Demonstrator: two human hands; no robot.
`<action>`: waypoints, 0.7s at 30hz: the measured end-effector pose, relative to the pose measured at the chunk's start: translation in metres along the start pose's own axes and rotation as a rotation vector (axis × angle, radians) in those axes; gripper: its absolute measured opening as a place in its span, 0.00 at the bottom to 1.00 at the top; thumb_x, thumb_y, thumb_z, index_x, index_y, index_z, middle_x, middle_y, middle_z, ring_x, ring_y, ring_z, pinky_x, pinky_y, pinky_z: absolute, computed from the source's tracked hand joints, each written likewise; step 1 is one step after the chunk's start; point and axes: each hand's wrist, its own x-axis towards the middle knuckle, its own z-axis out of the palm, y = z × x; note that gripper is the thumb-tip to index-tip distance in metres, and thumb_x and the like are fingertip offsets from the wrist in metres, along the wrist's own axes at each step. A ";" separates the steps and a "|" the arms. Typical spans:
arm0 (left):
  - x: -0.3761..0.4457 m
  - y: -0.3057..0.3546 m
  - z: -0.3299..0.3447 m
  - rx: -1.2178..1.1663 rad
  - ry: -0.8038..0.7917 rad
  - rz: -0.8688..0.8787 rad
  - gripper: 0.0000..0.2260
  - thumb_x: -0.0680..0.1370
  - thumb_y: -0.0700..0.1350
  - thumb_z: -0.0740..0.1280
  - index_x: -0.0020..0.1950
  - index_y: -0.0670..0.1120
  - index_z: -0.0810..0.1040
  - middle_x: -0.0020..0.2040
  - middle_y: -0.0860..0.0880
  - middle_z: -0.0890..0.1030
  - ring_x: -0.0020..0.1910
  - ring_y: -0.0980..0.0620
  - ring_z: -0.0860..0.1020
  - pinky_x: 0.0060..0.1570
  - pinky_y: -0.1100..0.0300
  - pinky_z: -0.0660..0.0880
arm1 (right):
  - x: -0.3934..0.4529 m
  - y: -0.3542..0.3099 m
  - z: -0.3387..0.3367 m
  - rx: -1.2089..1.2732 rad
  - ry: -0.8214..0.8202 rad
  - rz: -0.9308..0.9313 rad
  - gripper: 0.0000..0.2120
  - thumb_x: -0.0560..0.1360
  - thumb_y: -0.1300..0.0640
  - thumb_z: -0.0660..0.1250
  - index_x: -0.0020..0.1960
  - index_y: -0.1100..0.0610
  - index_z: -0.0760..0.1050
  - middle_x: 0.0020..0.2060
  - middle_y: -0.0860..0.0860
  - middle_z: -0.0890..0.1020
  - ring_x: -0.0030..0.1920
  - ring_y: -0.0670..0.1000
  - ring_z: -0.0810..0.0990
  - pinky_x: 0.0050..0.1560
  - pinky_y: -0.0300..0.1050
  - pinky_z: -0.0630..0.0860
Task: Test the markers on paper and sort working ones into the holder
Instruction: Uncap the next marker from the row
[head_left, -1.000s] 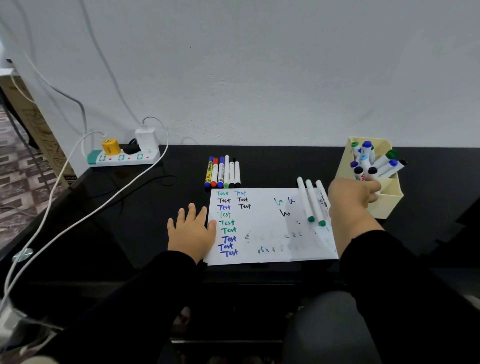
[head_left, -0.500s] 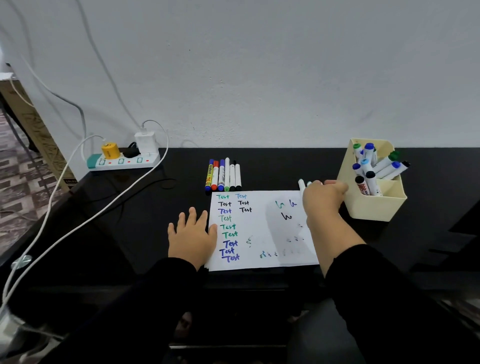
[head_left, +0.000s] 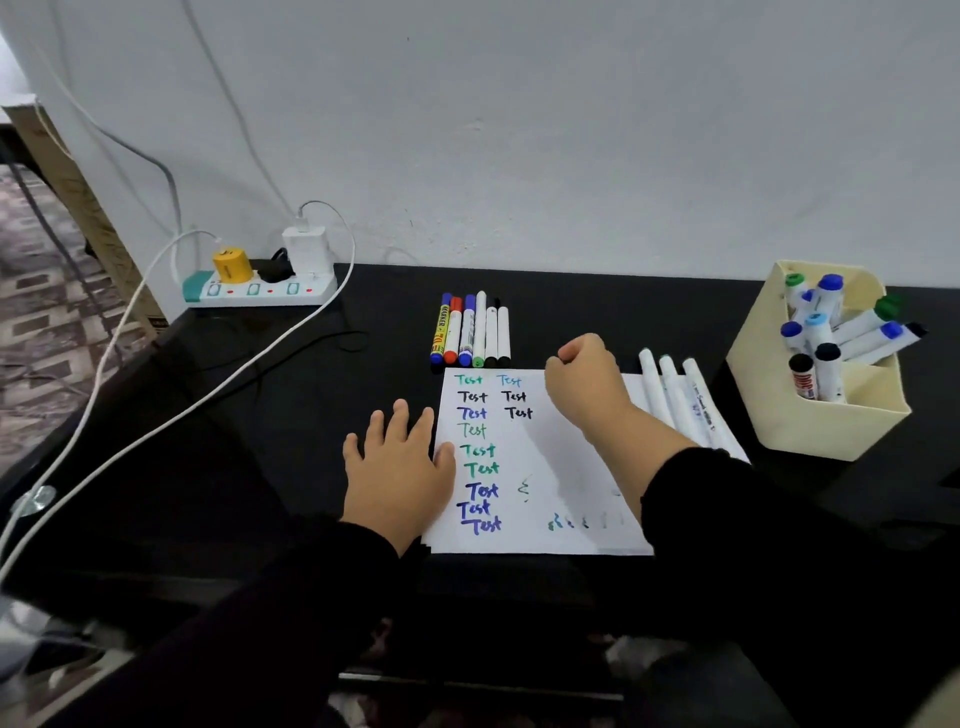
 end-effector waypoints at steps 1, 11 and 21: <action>0.000 0.000 0.000 0.001 0.001 -0.001 0.25 0.81 0.57 0.47 0.77 0.53 0.48 0.78 0.50 0.46 0.76 0.47 0.44 0.72 0.45 0.42 | 0.003 -0.006 0.002 -0.046 -0.052 -0.017 0.09 0.78 0.58 0.59 0.58 0.58 0.68 0.55 0.54 0.74 0.45 0.52 0.73 0.38 0.42 0.69; 0.001 0.000 0.003 0.032 0.015 0.008 0.25 0.81 0.57 0.47 0.77 0.53 0.47 0.78 0.50 0.44 0.76 0.47 0.43 0.72 0.44 0.41 | 0.057 -0.037 0.042 -0.259 -0.246 0.011 0.16 0.77 0.61 0.60 0.32 0.55 0.61 0.32 0.50 0.65 0.30 0.46 0.63 0.29 0.36 0.62; 0.001 -0.002 0.003 0.014 -0.003 0.016 0.25 0.81 0.57 0.47 0.77 0.53 0.47 0.78 0.50 0.44 0.76 0.47 0.42 0.72 0.44 0.41 | 0.060 -0.045 0.042 -0.145 -0.172 0.138 0.13 0.75 0.59 0.64 0.35 0.58 0.65 0.31 0.52 0.68 0.29 0.49 0.67 0.35 0.41 0.68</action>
